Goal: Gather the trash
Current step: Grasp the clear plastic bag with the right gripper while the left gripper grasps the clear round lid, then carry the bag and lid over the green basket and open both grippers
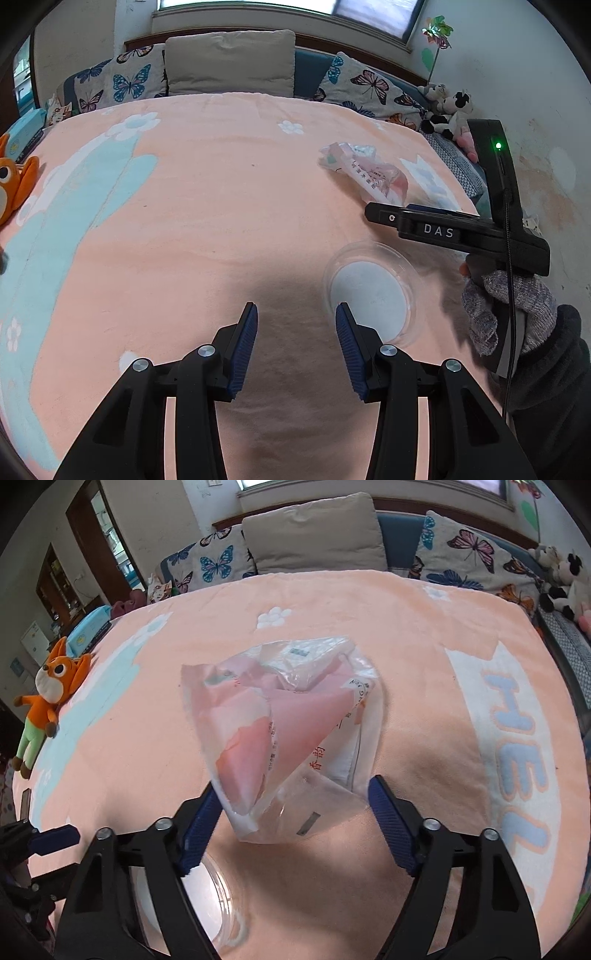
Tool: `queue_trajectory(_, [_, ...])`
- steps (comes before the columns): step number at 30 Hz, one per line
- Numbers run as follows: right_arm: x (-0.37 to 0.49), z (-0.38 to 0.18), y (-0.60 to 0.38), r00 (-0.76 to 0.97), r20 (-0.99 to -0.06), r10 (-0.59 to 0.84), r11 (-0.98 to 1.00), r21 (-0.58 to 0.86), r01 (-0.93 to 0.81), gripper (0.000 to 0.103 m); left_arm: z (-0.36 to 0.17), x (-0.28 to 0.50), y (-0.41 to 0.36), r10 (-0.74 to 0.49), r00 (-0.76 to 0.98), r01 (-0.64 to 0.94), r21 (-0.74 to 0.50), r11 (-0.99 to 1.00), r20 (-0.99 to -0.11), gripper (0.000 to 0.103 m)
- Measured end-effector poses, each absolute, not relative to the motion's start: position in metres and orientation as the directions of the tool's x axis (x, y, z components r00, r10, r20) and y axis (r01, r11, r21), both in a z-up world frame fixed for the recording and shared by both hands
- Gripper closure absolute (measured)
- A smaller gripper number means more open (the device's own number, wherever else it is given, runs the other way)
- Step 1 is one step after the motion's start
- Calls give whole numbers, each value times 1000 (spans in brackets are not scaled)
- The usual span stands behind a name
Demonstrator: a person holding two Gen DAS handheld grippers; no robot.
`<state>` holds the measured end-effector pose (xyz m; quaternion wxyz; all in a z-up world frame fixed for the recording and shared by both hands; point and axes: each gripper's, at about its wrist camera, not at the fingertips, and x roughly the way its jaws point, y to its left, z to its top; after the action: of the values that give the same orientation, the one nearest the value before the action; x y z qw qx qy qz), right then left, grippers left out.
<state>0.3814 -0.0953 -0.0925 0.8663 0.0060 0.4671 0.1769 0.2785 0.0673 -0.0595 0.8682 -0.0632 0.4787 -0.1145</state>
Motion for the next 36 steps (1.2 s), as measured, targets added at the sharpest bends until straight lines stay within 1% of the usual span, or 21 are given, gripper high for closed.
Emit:
queue_trajectory(1, [381, -92, -97, 501, -809, 308, 938, 170, -302, 33, -61, 281, 65, -260, 511, 140, -219, 966, -819, 60])
queue_trajectory(3, [379, -91, -98, 500, -809, 310, 937, 171, -304, 42, -65, 284, 61, -260, 503, 144, -216, 966, -824, 60])
queue_trajectory(9, [370, -85, -116, 511, -797, 322, 937, 191, -292, 45, -75, 296, 54, -276, 481, 151, -232, 961, -832, 60])
queue_trajectory(11, [365, -79, -120, 523, -790, 319, 938, 184, -294, 46, -77, 300, 53, -283, 478, 155, -237, 959, -832, 62])
queue_trajectory(12, [361, -76, -123, 528, -786, 323, 937, 185, -297, 46, -78, 302, 51, -281, 477, 158, -233, 960, -833, 66])
queue_trajectory(16, [342, -57, -135, 553, -766, 327, 935, 179, -306, 46, -81, 307, 43, -281, 476, 174, -224, 959, -833, 74])
queue_trajectory(18, [331, -49, -142, 563, -759, 327, 934, 171, -313, 46, -83, 309, 39, -281, 475, 183, -219, 958, -834, 82])
queue_trajectory(19, [323, -44, -148, 572, -753, 325, 935, 165, -315, 46, -84, 310, 38, -275, 475, 184, -211, 960, -836, 83])
queue_trajectory(20, [317, -41, -151, 580, -749, 319, 937, 157, -313, 45, -85, 311, 36, -274, 476, 186, -209, 960, -836, 87])
queue_trajectory(23, [296, -32, -167, 594, -741, 312, 940, 151, -306, 45, -86, 310, 31, -256, 487, 191, -184, 964, -835, 92])
queue_trajectory(27, [264, -23, -189, 621, -729, 288, 949, 132, -285, 45, -85, 307, 29, -255, 494, 178, -190, 966, -831, 97])
queue_trajectory(36, [202, -15, -244, 667, -716, 204, 976, 93, -198, 45, -63, 285, 16, -282, 514, 204, -203, 958, -810, 99])
